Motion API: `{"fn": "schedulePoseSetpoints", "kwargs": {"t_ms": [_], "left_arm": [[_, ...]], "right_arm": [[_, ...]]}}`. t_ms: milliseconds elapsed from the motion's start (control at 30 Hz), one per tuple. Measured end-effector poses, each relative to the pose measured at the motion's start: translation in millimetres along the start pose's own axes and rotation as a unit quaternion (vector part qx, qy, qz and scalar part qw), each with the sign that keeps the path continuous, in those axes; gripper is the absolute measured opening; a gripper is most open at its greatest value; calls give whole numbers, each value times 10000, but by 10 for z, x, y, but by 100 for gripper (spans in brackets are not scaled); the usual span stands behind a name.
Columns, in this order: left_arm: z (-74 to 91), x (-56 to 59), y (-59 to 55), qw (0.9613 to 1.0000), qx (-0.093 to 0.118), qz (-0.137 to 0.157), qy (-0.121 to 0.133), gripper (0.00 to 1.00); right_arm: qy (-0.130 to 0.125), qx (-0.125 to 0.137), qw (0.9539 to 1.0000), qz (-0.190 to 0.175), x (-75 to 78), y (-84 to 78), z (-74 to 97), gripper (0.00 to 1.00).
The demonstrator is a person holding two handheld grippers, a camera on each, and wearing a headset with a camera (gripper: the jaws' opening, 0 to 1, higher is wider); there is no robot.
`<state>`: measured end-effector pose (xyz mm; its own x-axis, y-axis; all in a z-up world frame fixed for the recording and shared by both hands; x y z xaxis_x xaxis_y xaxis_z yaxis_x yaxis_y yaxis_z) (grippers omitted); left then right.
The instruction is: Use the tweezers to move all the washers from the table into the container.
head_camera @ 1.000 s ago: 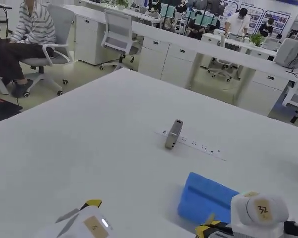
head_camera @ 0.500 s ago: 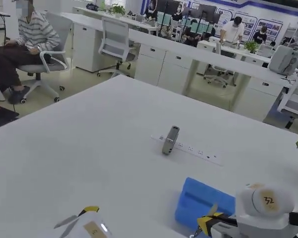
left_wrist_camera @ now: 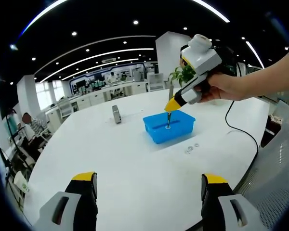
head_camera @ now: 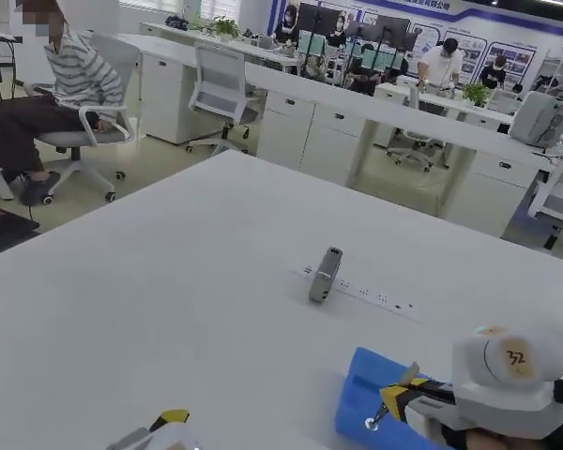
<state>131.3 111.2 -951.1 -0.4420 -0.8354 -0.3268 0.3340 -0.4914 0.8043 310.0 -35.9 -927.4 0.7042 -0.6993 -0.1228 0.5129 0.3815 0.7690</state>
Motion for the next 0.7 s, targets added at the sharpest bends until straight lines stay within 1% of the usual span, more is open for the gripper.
{"fn": "schedulePoseSetpoints", "kwargs": {"t_ms": [200, 333, 433, 567, 633, 700], "left_arm": [[-2, 5, -3, 10000, -23, -29, -3, 91], [1, -4, 0, 10000, 21, 16, 10, 91], [-6, 0, -8, 10000, -18, -4, 3, 91], [-12, 0, -19, 10000, -63, -12, -1, 91], [-15, 2, -22, 10000, -75, 0, -13, 91], [-16, 0, -22, 10000, -80, -5, -8, 90]], "right_arm": [[-143, 34, 9999, 29, 103, 60, -83, 1], [-249, 36, 9997, -53, 210, 75, -159, 1], [-388, 8, 9991, -163, 329, 47, -249, 1], [-372, -116, 9987, -324, 427, 6, -391, 1], [-397, -214, 9986, -273, 455, -10, -450, 1], [-443, -253, 9984, -235, 502, -11, -512, 2]]}}
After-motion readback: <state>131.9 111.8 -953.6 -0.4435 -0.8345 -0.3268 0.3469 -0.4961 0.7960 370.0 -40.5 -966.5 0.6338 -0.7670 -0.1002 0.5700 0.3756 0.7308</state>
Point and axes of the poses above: the centre of the closed fingertips' face, and the gripper's own axes: z roughly backward along the fingers, x roughly to its right, y roughly out of its top, the point moved 6 cm from there along z, roughly backward along the fingers, and after that the axes turned 15 degrees about -z, right-handed, at the moved point
